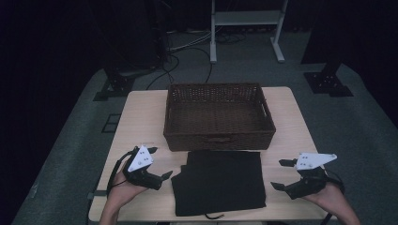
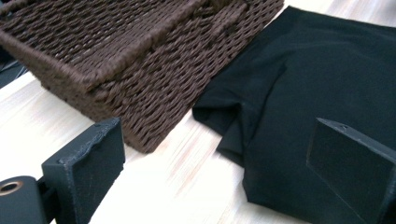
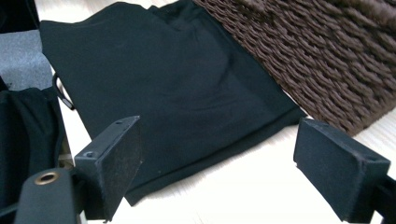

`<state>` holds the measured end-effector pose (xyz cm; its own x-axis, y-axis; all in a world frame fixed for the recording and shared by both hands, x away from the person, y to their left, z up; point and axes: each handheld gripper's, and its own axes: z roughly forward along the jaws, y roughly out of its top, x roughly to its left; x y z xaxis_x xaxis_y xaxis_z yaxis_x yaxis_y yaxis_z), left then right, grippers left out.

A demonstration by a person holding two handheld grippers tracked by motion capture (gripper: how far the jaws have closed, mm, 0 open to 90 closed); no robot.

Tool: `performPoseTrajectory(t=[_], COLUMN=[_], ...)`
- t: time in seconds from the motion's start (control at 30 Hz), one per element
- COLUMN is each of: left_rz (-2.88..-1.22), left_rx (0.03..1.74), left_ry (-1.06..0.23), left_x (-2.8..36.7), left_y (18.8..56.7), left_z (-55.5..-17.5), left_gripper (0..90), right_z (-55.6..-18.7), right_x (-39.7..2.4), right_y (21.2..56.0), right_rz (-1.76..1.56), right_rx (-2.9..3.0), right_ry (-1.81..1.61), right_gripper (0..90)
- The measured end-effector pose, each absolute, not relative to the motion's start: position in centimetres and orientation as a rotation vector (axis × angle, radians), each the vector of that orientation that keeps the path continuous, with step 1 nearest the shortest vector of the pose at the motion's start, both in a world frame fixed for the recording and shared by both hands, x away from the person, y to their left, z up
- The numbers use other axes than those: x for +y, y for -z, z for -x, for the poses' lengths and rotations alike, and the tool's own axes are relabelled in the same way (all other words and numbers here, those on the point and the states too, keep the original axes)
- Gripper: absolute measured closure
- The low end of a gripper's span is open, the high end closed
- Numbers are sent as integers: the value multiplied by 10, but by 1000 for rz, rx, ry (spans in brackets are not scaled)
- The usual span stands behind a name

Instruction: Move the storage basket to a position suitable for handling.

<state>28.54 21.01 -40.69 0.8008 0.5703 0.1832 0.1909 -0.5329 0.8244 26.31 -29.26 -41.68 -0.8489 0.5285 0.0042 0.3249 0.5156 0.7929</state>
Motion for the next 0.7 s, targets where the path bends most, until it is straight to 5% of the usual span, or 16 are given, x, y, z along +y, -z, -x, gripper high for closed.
performPoseTrajectory(t=[0.7], left_rz=[-2206], left_rx=[424], left_ry=[-497], left_x=[175], left_y=[390], left_z=[-284], left_gripper=[35], right_z=[-272], right_x=[-264], right_y=[400], right_rz=[-605], right_rx=[2592], right_ry=[-1206], right_gripper=[145])
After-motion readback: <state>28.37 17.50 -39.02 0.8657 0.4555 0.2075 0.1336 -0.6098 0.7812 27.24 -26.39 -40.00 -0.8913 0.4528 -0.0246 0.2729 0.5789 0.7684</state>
